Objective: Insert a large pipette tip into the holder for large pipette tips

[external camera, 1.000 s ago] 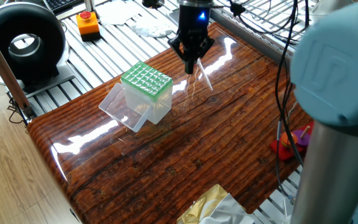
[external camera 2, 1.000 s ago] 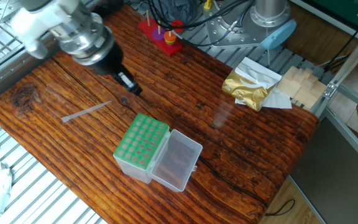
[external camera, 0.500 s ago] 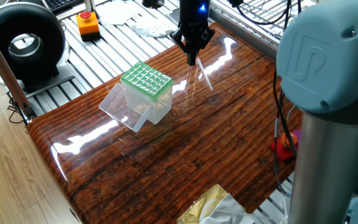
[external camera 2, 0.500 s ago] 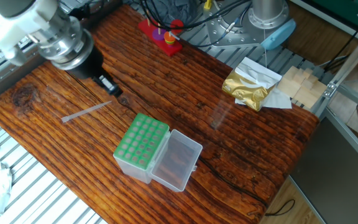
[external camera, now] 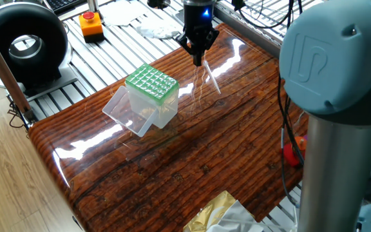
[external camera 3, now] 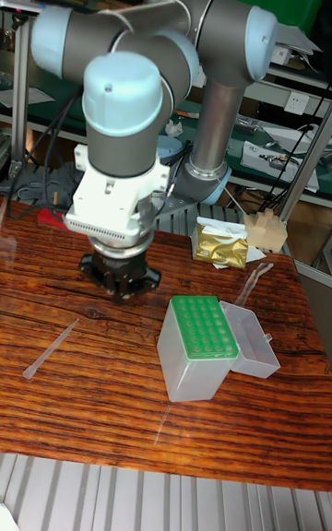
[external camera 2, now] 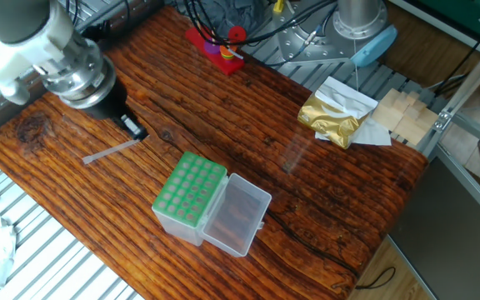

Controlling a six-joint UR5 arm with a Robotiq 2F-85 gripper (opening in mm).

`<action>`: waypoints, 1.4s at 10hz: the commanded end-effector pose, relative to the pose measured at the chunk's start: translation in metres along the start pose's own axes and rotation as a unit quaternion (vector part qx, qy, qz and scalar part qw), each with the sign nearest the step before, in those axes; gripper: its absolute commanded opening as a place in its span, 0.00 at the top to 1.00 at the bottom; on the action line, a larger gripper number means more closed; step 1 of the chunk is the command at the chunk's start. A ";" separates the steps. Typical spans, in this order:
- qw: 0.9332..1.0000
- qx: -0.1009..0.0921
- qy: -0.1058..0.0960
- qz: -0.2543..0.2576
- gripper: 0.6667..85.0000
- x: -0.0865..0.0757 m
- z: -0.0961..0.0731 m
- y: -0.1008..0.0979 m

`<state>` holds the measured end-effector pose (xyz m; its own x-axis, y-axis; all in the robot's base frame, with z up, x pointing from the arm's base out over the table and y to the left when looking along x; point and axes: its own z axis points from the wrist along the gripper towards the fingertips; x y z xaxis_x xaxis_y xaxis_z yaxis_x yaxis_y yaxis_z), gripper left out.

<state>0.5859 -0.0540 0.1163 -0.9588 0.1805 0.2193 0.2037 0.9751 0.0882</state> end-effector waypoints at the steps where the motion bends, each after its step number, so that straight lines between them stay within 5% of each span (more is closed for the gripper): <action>1: 0.999 0.001 -0.033 0.000 1.00 -0.020 0.010 -0.006; 3: 0.998 0.003 -0.063 -0.013 1.00 -0.041 0.024 -0.009; 6: 0.997 0.000 -0.076 -0.026 1.00 -0.050 0.030 -0.007; 9: 0.995 0.024 -0.085 -0.036 1.00 -0.056 0.029 -0.018; 10: 0.994 0.039 -0.093 -0.043 1.00 -0.062 0.025 -0.023; 12: 0.984 0.104 -0.126 -0.074 1.00 -0.086 0.013 -0.046; 14: 0.987 0.072 -0.125 -0.069 1.00 -0.087 0.018 -0.027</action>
<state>0.6489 -0.0963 0.0768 -0.9978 0.0664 -0.0065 0.0666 0.9969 -0.0427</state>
